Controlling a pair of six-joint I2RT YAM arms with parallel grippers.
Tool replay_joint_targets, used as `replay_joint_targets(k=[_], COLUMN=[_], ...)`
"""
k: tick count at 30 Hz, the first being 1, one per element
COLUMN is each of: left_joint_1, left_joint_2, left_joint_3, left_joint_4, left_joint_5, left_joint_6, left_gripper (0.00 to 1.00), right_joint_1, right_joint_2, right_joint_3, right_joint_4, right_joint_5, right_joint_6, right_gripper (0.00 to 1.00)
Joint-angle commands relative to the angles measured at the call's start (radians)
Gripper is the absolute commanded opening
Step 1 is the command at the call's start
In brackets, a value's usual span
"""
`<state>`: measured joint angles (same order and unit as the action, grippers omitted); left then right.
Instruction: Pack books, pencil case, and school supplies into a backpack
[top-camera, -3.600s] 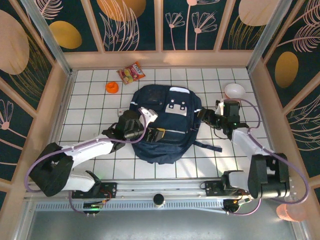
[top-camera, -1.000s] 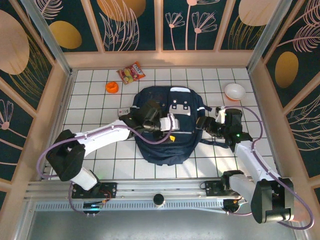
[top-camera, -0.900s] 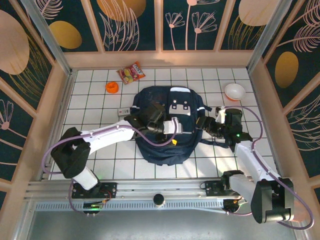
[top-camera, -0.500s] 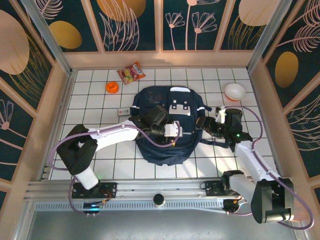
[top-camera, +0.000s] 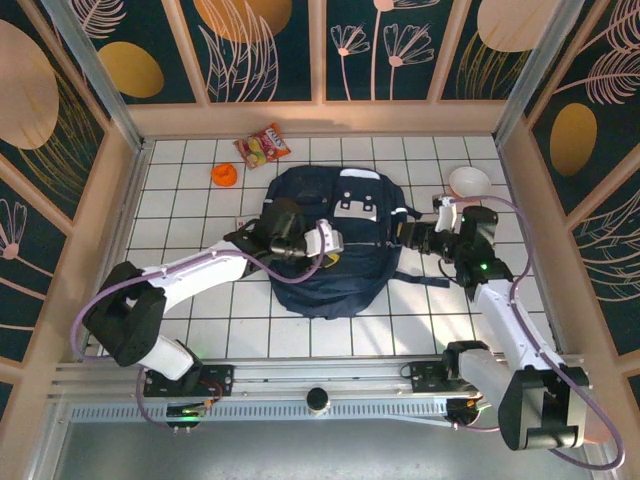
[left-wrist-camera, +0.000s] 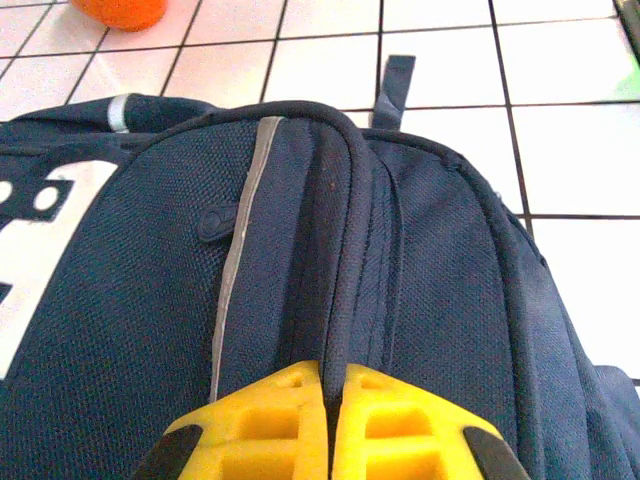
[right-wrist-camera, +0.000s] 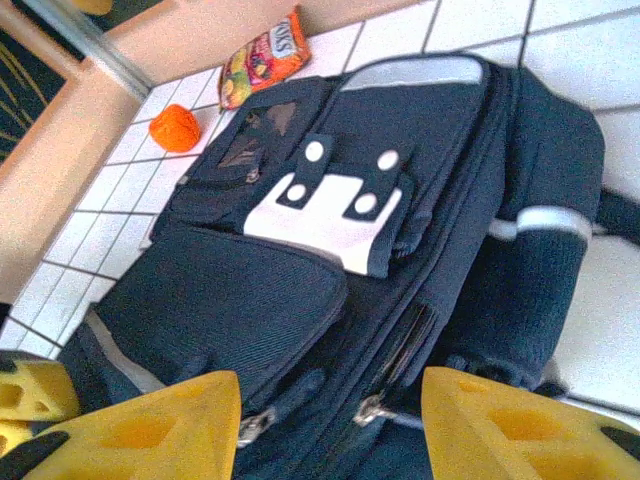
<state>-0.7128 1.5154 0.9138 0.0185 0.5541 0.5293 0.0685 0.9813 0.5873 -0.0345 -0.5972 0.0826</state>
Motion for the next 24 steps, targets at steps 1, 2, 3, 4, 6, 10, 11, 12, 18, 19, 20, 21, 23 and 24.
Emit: replay_joint_targets(k=[1, 2, 3, 4, 6, 10, 11, 12, 18, 19, 20, 21, 23, 24], left_joint_1=[0.022, 0.027, 0.031, 0.033, 0.037, 0.044, 0.043, 0.043, 0.045, 0.044, 0.045, 0.044, 0.044, 0.044], left_joint_2=[-0.061, -0.07, -0.076, -0.081, -0.086, -0.093, -0.092, -0.092, -0.083, -0.083, -0.082, -0.082, -0.083, -0.082], left_joint_3=[-0.052, -0.065, -0.075, -0.079, -0.088, -0.102, -0.102, -0.101, -0.091, -0.089, -0.087, -0.084, -0.081, -0.079], left_joint_4=[0.165, 0.184, 0.195, 0.202, 0.207, 0.222, 0.224, 0.224, 0.205, 0.199, 0.193, 0.185, 0.173, 0.169], left_joint_5=[0.131, 0.135, 0.138, 0.137, 0.137, 0.14, 0.144, 0.148, 0.166, 0.17, 0.171, 0.174, 0.174, 0.174], left_joint_6=[-0.048, -0.048, -0.048, -0.045, -0.039, -0.028, -0.024, -0.023, -0.003, 0.001, 0.004, 0.01, 0.022, 0.025], left_gripper=[0.0, 0.0, 0.0, 0.0, 0.0, 0.0, 0.0, 0.0, 0.0, 0.0, 0.0, 0.0, 0.0, 0.0], right_joint_1=[-0.006, -0.006, -0.005, -0.004, -0.003, 0.019, 0.029, 0.044, 0.081, 0.083, 0.083, 0.085, 0.091, 0.091], right_joint_2=[0.034, 0.042, 0.048, 0.052, 0.059, 0.088, 0.098, 0.11, 0.208, 0.224, 0.239, 0.253, 0.272, 0.281], right_joint_3=[0.029, 0.028, 0.025, 0.021, 0.014, -0.01, -0.012, -0.017, -0.021, -0.014, -0.005, 0.001, 0.013, 0.018], right_joint_4=[0.043, 0.047, 0.042, 0.035, 0.007, -0.039, -0.04, -0.028, 0.088, 0.094, 0.094, 0.093, 0.09, 0.09], right_joint_5=[-0.102, -0.14, -0.18, -0.212, -0.247, -0.257, -0.256, -0.252, -0.277, -0.289, -0.303, -0.313, -0.321, -0.328], right_joint_6=[-0.312, -0.371, -0.435, -0.49, -0.595, -0.765, -0.788, -0.8, -0.809, -0.812, -0.819, -0.828, -0.842, -0.847], right_gripper=[0.5, 0.5, 0.5, 0.5, 0.52, 0.52, 0.52, 0.52, 0.51, 0.51, 0.51, 0.51, 0.51, 0.51])
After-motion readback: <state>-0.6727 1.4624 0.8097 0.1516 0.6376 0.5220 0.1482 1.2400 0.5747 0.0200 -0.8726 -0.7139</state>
